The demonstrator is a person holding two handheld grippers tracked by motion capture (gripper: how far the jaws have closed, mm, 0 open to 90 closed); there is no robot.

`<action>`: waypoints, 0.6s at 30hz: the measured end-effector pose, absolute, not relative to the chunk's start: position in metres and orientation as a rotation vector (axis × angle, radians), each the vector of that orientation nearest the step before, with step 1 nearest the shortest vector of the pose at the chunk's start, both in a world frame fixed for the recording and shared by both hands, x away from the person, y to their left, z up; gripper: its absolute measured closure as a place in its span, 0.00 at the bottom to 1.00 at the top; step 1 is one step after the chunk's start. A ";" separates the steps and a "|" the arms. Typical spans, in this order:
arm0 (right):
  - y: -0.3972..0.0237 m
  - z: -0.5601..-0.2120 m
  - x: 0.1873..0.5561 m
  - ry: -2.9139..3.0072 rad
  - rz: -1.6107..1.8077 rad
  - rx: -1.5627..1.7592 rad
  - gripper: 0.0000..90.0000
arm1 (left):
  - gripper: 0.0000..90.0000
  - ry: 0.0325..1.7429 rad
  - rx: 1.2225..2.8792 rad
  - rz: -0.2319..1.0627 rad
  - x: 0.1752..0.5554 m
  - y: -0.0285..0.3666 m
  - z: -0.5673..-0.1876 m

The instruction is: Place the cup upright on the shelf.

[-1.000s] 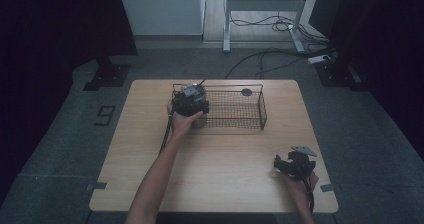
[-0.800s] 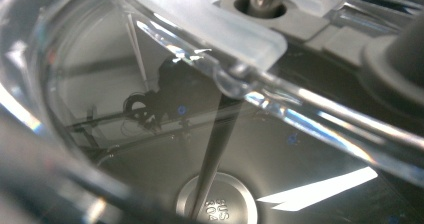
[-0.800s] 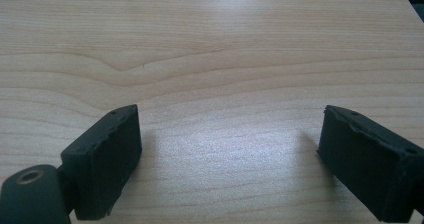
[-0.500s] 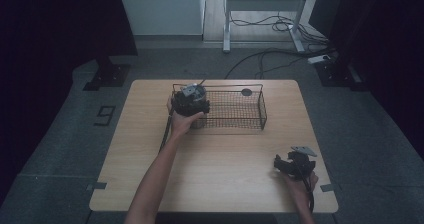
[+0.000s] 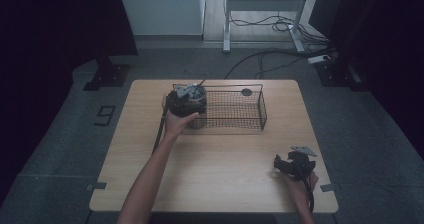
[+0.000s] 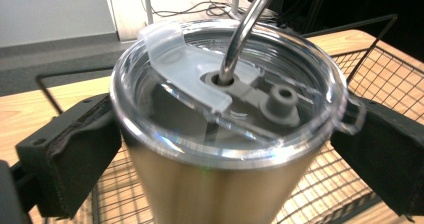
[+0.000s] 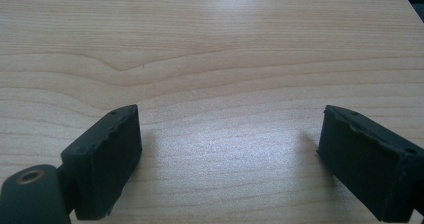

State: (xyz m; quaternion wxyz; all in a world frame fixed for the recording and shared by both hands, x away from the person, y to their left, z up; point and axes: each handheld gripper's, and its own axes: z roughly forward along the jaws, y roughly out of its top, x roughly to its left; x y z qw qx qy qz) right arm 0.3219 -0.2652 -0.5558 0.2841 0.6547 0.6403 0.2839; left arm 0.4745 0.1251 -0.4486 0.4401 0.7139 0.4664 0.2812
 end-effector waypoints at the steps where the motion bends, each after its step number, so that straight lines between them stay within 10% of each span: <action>1: -0.265 -0.556 0.322 1.713 0.760 1.752 0.11 | 0.00 1.154 1.774 0.708 0.472 0.126 -0.448; 18: -0.265 -0.556 0.322 1.712 0.758 1.756 0.11 | 0.10 1.100 1.794 0.703 0.412 0.149 -0.440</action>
